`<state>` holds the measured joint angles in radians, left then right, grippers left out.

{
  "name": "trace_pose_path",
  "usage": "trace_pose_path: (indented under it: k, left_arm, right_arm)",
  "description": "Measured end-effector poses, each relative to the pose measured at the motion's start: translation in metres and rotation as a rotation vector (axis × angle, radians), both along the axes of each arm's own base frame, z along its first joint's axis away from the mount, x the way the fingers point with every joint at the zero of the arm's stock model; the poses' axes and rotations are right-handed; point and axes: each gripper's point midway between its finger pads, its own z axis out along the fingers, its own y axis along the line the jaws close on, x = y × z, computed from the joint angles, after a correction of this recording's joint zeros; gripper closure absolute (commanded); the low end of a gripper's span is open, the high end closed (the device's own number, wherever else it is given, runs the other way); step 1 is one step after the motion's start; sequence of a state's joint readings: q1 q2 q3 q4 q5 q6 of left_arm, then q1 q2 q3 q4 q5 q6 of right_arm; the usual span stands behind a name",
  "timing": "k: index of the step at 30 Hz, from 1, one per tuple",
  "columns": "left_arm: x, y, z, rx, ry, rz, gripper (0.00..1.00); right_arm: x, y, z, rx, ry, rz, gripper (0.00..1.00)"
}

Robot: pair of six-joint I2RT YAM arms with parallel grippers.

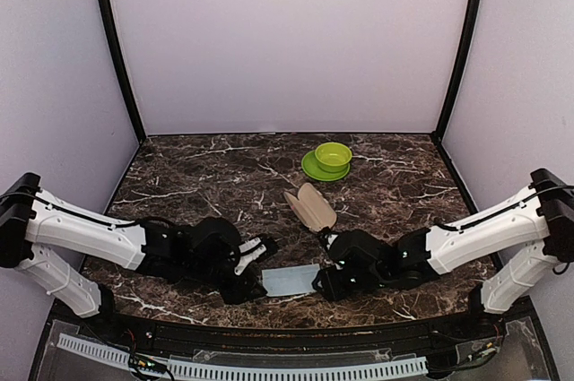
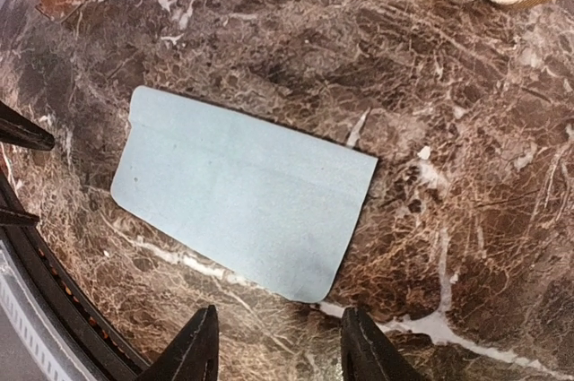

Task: Organize the sunglasses
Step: Fold the glasses cleaning cloth at the center of the board, then move the opened sunglasses case to the center of the board.

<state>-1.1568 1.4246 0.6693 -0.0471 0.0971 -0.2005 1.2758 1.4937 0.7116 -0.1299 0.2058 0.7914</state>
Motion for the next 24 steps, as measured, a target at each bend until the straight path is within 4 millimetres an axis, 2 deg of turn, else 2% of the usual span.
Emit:
trace_pose_path:
  k: [2,6,14,17,20,24]
  left_arm:
    - [0.004,0.0,0.008,-0.023,-0.007,0.016,0.53]
    - [0.021,0.003,0.009,-0.024,0.016,0.078,0.47]
    - [0.076,-0.006,0.019,-0.037,0.031,0.201,0.46]
    - [0.091,-0.01,0.014,-0.024,0.035,0.219,0.46]
    - [0.1,-0.008,0.002,0.014,0.049,0.231,0.46]
    - [0.107,-0.006,-0.004,0.034,0.057,0.244,0.46]
  right_arm:
    - [0.004,-0.001,0.004,0.008,-0.007,-0.011,0.52]
    - [0.02,-0.007,0.006,0.009,-0.012,-0.051,0.51]
    - [0.077,-0.015,0.033,0.052,-0.04,-0.158,0.51]
    - [0.101,-0.02,0.042,0.067,-0.053,-0.194,0.5]
    - [0.122,-0.015,0.049,0.071,-0.062,-0.203,0.49]
    - [0.149,0.01,0.051,0.077,-0.065,-0.178,0.46]
